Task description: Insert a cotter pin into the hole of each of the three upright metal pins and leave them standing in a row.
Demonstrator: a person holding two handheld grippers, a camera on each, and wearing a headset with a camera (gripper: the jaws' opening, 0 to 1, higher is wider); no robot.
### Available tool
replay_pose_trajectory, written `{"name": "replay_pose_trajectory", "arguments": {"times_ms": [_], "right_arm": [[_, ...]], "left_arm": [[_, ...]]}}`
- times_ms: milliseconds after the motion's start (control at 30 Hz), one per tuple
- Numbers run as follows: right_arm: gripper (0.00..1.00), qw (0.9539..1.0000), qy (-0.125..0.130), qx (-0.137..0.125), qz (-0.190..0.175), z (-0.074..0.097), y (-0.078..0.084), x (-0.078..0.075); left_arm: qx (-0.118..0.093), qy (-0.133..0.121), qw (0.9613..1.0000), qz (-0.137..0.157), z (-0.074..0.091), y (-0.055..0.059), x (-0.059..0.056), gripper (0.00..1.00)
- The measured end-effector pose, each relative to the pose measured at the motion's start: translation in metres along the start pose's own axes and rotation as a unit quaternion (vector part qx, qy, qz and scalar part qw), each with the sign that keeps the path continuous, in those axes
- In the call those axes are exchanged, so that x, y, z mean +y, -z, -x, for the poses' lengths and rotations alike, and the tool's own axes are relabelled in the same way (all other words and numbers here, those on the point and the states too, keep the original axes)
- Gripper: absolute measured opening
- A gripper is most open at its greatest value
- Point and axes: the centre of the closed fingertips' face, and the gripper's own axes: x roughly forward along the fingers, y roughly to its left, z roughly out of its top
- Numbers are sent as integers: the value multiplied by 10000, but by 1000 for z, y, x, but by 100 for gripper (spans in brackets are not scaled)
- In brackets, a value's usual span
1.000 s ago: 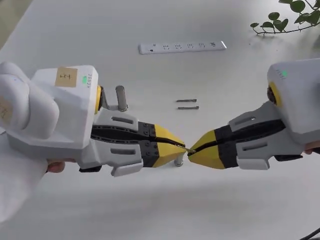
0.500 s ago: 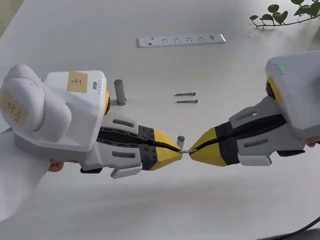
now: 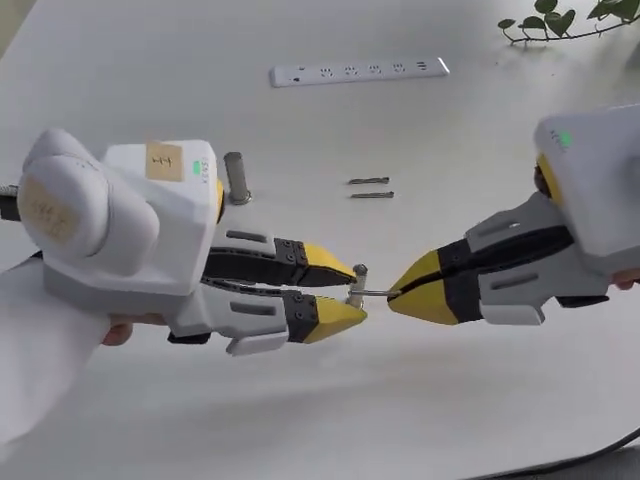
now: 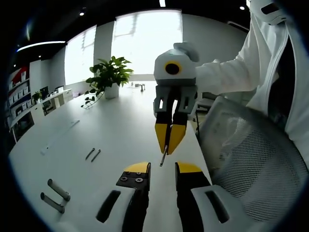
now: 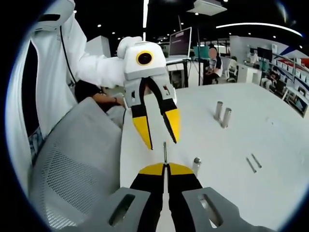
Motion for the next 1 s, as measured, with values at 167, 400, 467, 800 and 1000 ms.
{"name": "replay_pose_trajectory", "arguments": {"times_ms": [167,400,467,800,1000], "right_arm": [[0,9997,231,77,-82,3,13,-15],[0,9988,412,205,-136,6,30,-33],[0,9987,433,212,-159,5,32,-35],[0,9986,419,238,-223,0,40,-47],[0,9987,354,264,-251,-3,42,-50]], "left_arm": [[33,-113,9998,158,-3,6,11,24],[-93,-224,9989,403,-14,4,27,26],[-86,-238,9986,455,-17,5,30,26],[58,-266,9972,701,-36,17,44,24],[52,-234,9951,958,-42,22,49,21]]}}
